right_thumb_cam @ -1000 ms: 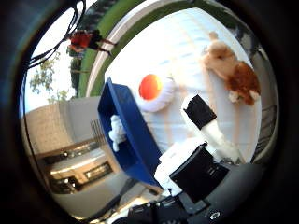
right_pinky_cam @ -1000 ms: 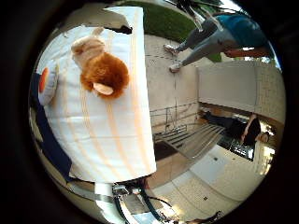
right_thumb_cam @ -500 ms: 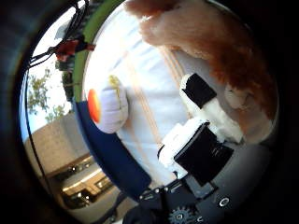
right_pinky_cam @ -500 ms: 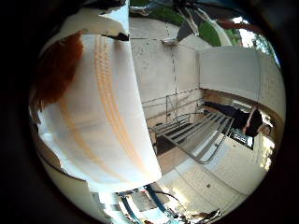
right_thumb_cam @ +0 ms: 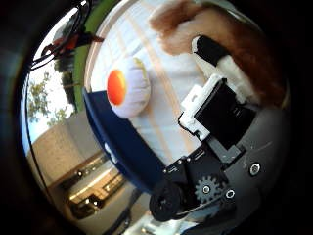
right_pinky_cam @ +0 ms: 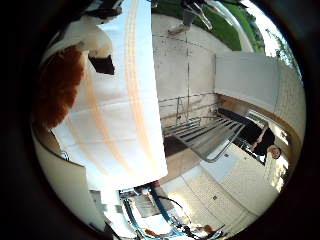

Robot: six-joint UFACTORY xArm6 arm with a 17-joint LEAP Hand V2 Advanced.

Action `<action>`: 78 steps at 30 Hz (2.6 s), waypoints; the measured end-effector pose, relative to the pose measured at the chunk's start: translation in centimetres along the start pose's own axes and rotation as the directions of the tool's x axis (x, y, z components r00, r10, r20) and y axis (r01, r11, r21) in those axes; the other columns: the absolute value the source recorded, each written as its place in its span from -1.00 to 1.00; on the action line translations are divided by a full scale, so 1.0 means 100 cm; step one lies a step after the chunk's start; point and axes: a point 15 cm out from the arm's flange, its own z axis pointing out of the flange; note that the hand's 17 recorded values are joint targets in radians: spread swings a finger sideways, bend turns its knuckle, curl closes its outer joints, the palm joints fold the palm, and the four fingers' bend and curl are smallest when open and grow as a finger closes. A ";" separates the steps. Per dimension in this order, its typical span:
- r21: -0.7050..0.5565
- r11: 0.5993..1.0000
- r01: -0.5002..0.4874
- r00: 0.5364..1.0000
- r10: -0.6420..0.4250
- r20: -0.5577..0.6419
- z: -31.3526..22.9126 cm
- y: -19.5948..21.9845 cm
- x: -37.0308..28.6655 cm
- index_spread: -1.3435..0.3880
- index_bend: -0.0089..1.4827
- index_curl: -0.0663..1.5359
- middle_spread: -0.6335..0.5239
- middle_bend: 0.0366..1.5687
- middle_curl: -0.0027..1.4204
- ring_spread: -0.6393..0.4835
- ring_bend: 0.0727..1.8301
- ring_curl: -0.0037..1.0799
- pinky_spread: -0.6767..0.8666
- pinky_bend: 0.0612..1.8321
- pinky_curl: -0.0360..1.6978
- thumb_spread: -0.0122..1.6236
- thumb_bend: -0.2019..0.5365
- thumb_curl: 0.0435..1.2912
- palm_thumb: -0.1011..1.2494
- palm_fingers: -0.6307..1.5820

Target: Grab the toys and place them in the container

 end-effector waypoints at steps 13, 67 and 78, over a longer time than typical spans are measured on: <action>0.109 0.958 0.267 0.963 -0.269 0.007 -0.112 0.118 -0.142 -0.25 0.12 -0.27 -0.23 0.51 0.40 0.02 0.61 0.39 0.07 0.71 -0.13 0.45 -0.49 -0.05 0.61 0.38; 0.009 0.853 0.522 0.851 -0.521 0.070 -0.055 0.013 -0.218 0.11 -0.79 -0.44 0.18 -0.81 -0.48 0.60 -0.56 -0.47 0.43 -0.38 -0.57 0.40 -0.54 -0.24 0.31 -0.44; -0.137 0.900 0.414 0.903 -0.425 -0.068 0.013 -0.041 -0.131 0.16 -0.78 -0.50 0.19 -0.81 -0.50 0.59 -0.59 -0.46 0.42 -0.43 -0.60 0.40 -0.52 -0.25 0.31 -0.43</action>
